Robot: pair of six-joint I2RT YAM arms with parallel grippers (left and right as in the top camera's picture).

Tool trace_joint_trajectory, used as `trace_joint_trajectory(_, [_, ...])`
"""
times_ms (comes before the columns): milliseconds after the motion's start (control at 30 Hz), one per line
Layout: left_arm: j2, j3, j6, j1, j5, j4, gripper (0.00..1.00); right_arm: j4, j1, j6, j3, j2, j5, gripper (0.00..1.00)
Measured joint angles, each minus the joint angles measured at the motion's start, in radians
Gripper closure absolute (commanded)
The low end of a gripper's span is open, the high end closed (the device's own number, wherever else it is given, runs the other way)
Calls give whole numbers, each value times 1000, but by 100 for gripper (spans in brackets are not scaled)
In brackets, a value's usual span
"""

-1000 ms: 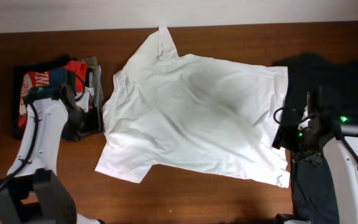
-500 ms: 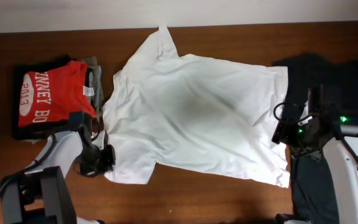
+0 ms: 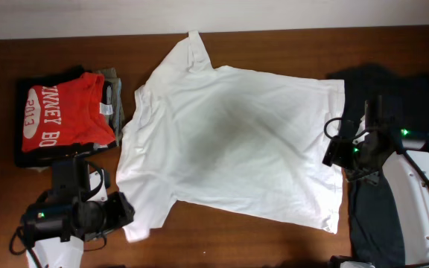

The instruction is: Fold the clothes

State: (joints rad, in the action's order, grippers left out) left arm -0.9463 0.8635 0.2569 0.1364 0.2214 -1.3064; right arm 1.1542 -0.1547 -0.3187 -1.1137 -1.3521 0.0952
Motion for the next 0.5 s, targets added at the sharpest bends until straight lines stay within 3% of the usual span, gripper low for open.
trace_joint_trajectory(67, [0, 25, 2, 0, 8, 36, 48, -5, 0, 0, 0, 0, 0, 22])
trace_joint_trajectory(100, [-2, 45, 2, 0, 8, 82, 63, -8, 0, 0, 0, 0, 0, 22])
trace_joint_trajectory(133, [-13, 76, 2, 0, 8, 183, 72, -11, 0, 0, 0, 0, 0, 22])
trace_joint_trajectory(167, [-37, 105, 0, 0, 9, 260, 74, -15, 0, 0, 0, -1, 1, 22])
trace_joint_trajectory(233, [-127, 138, -28, 0, 8, 460, 73, -18, 0, 0, 0, -1, 3, 21])
trace_joint_trajectory(300, [-338, 176, -88, -2, 10, 636, 73, -19, 0, 0, 0, -1, 10, 21])
trace_joint_trajectory(433, [-812, 404, -328, -105, 3, 799, 71, -97, 0, -21, 1, -7, 28, 22])
trace_joint_trajectory(500, [-983, 482, -387, -156, -19, 902, 74, -119, 0, -40, 1, -19, 30, 22])
